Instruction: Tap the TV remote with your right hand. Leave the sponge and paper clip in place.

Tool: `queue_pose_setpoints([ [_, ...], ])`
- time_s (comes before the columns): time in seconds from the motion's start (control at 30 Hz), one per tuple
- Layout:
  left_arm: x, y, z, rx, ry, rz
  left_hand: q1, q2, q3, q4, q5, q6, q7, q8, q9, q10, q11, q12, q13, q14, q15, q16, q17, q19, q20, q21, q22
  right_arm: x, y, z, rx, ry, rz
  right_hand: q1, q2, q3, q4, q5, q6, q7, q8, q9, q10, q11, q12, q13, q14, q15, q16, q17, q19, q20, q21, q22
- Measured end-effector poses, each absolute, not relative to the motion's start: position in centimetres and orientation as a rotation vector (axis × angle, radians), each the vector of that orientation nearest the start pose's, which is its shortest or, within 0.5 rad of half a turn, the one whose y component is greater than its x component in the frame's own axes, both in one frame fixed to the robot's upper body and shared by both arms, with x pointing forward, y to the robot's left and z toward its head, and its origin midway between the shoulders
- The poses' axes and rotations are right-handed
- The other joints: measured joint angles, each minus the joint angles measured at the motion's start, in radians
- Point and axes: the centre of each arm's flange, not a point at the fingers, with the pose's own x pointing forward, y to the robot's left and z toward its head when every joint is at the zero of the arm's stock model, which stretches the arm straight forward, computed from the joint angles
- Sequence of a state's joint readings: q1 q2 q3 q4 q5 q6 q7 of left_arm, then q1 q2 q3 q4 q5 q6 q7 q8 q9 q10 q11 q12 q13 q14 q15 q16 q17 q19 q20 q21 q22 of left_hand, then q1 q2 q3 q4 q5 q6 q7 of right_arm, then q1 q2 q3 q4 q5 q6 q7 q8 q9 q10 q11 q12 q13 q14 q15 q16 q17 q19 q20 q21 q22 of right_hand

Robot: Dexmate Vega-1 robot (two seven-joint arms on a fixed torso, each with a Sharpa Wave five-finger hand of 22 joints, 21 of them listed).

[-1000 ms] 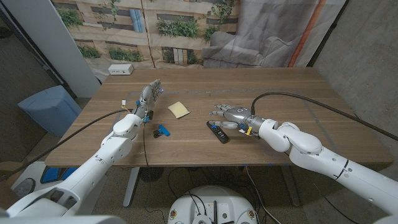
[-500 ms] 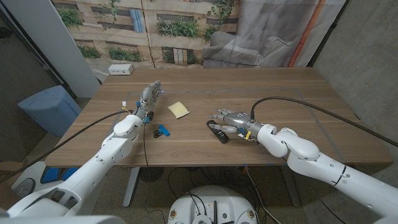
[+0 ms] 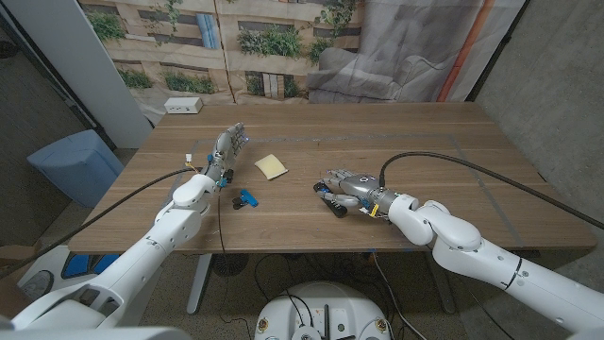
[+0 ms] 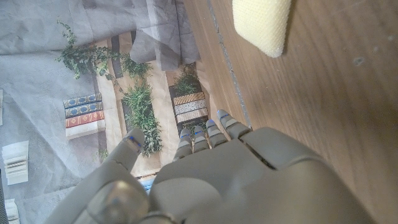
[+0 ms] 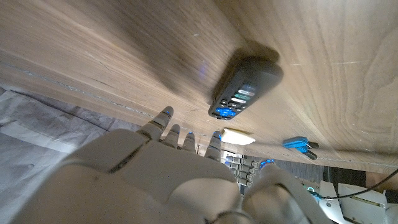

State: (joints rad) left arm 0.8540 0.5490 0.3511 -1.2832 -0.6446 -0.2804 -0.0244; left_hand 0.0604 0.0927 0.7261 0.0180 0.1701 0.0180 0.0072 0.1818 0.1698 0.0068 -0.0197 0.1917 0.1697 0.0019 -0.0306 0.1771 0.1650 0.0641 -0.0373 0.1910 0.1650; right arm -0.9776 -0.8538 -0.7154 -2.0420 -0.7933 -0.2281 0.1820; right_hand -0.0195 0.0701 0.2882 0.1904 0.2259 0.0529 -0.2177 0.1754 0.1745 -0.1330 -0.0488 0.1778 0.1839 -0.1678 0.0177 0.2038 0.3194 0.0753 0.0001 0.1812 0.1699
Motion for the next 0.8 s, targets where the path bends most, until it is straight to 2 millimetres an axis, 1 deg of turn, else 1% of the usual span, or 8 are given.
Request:
queue_pose_setpoints([
  [0.2,65.2,31.8,-3.8,-0.009,-0.563,-0.160,0.000,0.000,0.000,0.000,0.000,0.000,0.000,0.000,0.000,0.000,0.000,0.000,0.000,0.000,0.000,0.000,0.000,0.000,0.000,0.000,0.000,52.7,-13.6,-10.0,-1.675,-0.586,0.299,0.000,0.000,0.000,0.000,0.004,0.000,0.000,0.000,0.000,-0.005,-0.005,0.000,0.000,0.000,0.000,0.000,0.003,-0.005,-0.005,0.001,0.000],
  [0.27,65.1,31.8,-3.9,-0.009,-0.564,-0.161,0.000,0.000,0.000,0.000,0.000,0.000,0.000,0.000,0.000,0.000,0.000,0.000,0.000,0.000,0.000,0.000,0.000,0.000,0.000,0.000,0.000,52.6,-13.6,-10.1,-1.675,-0.582,0.299,0.000,0.000,-0.004,0.004,0.004,0.000,0.000,0.000,0.000,-0.005,-0.005,0.000,0.000,0.000,0.000,0.000,0.003,-0.013,-0.008,0.001,0.003],
  [0.33,65.1,31.8,-3.9,-0.009,-0.564,-0.159,0.000,0.000,0.000,0.000,0.000,0.000,0.000,0.000,0.000,0.000,0.000,0.000,0.000,0.000,0.000,0.000,0.000,0.000,0.000,0.000,0.000,52.6,-13.6,-10.3,-1.677,-0.571,0.298,0.000,0.000,-0.004,0.004,0.006,0.000,0.000,0.000,0.000,-0.005,-0.005,0.004,0.000,0.000,0.000,0.004,0.003,-0.018,-0.004,0.001,0.005],
  [0.43,65.0,31.9,-3.9,-0.010,-0.563,-0.157,0.000,0.000,0.000,0.000,0.000,0.000,0.000,0.000,0.000,0.000,0.000,0.000,0.000,0.000,0.000,0.000,0.000,0.000,0.000,0.000,0.000,52.5,-13.6,-10.5,-1.678,-0.566,0.300,0.000,0.000,-0.004,0.004,0.007,0.000,0.000,0.000,0.000,-0.005,-0.005,0.004,0.000,0.000,0.000,0.004,0.007,-0.025,-0.011,0.001,0.005],
  [0.5,65.0,31.9,-4.0,-0.010,-0.562,-0.157,0.000,0.000,0.000,0.000,0.000,0.000,0.000,0.000,0.000,0.000,0.000,0.000,0.000,0.000,0.000,0.000,0.000,0.000,0.000,0.000,0.000,52.5,-13.6,-10.5,-1.678,-0.564,0.300,0.000,0.000,-0.004,0.004,0.007,0.000,0.000,0.000,0.000,-0.005,-0.005,0.004,0.000,0.000,0.000,0.004,0.008,-0.025,-0.011,0.001,0.005],
  [0.57,65.0,31.9,-4.0,-0.010,-0.561,-0.156,0.000,0.000,0.000,0.000,0.000,0.000,0.000,0.000,0.000,0.000,0.000,0.000,0.000,0.000,0.000,0.000,0.000,0.000,0.000,0.000,0.000,52.5,-13.6,-10.6,-1.679,-0.562,0.300,0.000,0.000,-0.006,0.006,0.008,0.001,0.000,0.006,0.000,-0.005,-0.005,0.004,0.000,0.000,0.000,0.004,0.008,-0.025,-0.011,0.001,0.005],
  [0.63,65.0,31.9,-4.1,-0.011,-0.558,-0.156,0.000,0.000,0.000,0.000,0.000,0.000,0.000,0.000,0.000,0.000,0.000,0.000,0.000,0.000,0.000,0.000,0.000,0.000,0.000,0.000,0.000,52.5,-13.6,-10.7,-1.680,-0.561,0.301,0.000,0.000,-0.007,0.007,0.011,0.014,0.005,0.006,0.000,-0.005,-0.005,0.004,0.000,0.000,0.000,0.004,0.008,-0.025,-0.011,0.001,0.005],
  [0.8,65.0,31.9,-4.2,-0.012,-0.554,-0.157,0.000,0.000,0.000,0.000,0.000,0.000,0.000,0.000,0.000,0.000,0.000,0.000,0.000,0.000,0.000,0.000,0.000,0.000,0.000,0.000,0.000,52.5,-13.6,-11.0,-1.680,-0.555,0.301,0.000,0.000,-0.010,0.010,0.012,0.016,0.004,0.006,0.000,-0.005,-0.005,0.004,0.000,0.000,0.000,0.004,0.012,-0.038,-0.009,0.001,0.005],
])
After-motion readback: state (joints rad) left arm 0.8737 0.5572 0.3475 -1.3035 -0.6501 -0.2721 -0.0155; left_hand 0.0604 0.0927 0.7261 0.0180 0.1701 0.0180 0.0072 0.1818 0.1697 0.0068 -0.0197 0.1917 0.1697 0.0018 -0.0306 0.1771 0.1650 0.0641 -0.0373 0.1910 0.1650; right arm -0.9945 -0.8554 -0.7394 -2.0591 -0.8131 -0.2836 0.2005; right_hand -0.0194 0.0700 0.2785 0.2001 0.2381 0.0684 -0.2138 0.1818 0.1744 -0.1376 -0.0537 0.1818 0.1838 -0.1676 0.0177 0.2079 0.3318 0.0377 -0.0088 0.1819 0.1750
